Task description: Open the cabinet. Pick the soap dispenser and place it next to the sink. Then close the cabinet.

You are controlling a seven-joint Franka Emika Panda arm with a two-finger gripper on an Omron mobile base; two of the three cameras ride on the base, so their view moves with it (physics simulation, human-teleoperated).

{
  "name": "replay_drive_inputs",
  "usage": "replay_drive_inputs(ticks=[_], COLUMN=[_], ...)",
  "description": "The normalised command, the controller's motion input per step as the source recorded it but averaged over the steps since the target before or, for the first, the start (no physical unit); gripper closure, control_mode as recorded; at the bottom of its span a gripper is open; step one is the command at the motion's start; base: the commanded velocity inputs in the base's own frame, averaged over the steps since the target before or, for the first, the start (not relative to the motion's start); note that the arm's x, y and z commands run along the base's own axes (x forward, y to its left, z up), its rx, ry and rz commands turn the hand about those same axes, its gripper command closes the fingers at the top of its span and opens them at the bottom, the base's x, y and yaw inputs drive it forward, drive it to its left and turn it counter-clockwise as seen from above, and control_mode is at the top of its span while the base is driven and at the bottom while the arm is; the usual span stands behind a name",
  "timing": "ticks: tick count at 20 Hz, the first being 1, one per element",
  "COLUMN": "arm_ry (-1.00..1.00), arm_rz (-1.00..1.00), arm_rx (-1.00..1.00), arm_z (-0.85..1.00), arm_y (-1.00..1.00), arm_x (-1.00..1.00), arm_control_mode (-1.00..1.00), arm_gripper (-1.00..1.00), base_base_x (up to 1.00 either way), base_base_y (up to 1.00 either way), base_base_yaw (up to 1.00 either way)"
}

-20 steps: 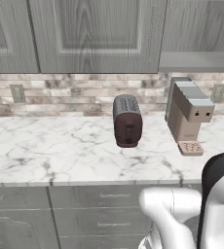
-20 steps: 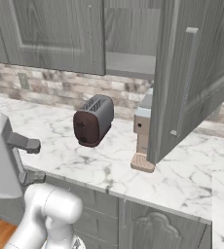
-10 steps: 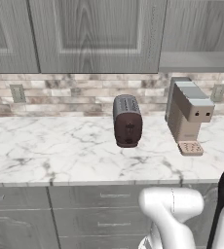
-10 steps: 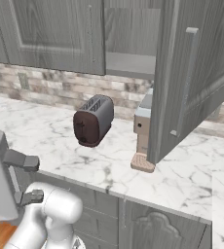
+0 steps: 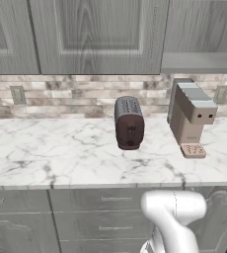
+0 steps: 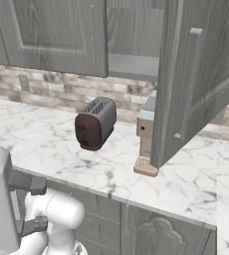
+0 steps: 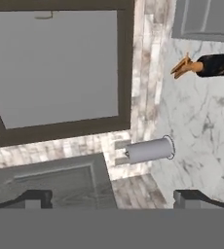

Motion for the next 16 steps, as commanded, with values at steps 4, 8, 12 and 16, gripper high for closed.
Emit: replay_drive_inputs(ticks=[4,8,12,16], arm_ry=[0.23,0.23,0.2,0.16], arm_rz=[0.12,0.13,0.12,0.12], arm_rx=[0.0,0.0,0.0,0.0], arm_z=[-0.07,-0.09,-0.06,-0.02], arm_y=[-0.01,-0.05,-0.04,-0.05], arm_x=[-0.03,0.0,0.0,0.0], arm_control_mode=[-1.0,-1.0,-1.0,-1.0], arm_gripper=[-1.0,-1.0,-1.0,-1.0], base_base_x=[0.0,0.0,0.0,0.0], base_base_y=[0.0,0.0,0.0,0.0], base_base_yaw=[0.0,0.0,0.0,0.0])
